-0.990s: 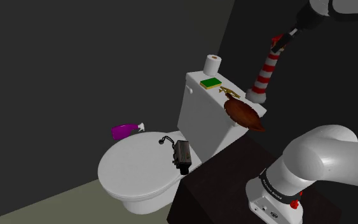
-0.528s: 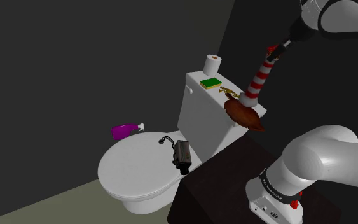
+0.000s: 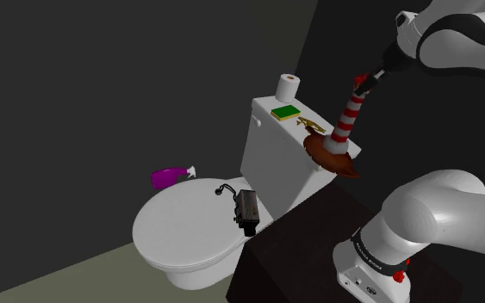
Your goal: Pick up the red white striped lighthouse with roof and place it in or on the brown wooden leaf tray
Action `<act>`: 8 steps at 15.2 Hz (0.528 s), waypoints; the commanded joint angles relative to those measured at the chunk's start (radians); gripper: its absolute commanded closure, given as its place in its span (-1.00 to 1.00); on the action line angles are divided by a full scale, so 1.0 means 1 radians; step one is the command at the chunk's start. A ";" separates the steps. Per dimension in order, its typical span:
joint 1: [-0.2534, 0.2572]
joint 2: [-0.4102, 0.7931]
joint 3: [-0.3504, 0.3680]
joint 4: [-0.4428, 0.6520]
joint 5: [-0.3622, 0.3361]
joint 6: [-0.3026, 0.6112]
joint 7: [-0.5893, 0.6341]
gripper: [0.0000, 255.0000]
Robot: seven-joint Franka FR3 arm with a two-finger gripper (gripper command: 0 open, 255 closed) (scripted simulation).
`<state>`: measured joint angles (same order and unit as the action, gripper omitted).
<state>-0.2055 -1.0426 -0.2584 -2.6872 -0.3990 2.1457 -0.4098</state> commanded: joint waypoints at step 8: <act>-0.001 -0.002 0.000 -0.009 -0.002 0.007 0.003 -1.00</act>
<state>-0.2064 -1.0447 -0.2583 -2.6958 -0.4007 2.1528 -0.4072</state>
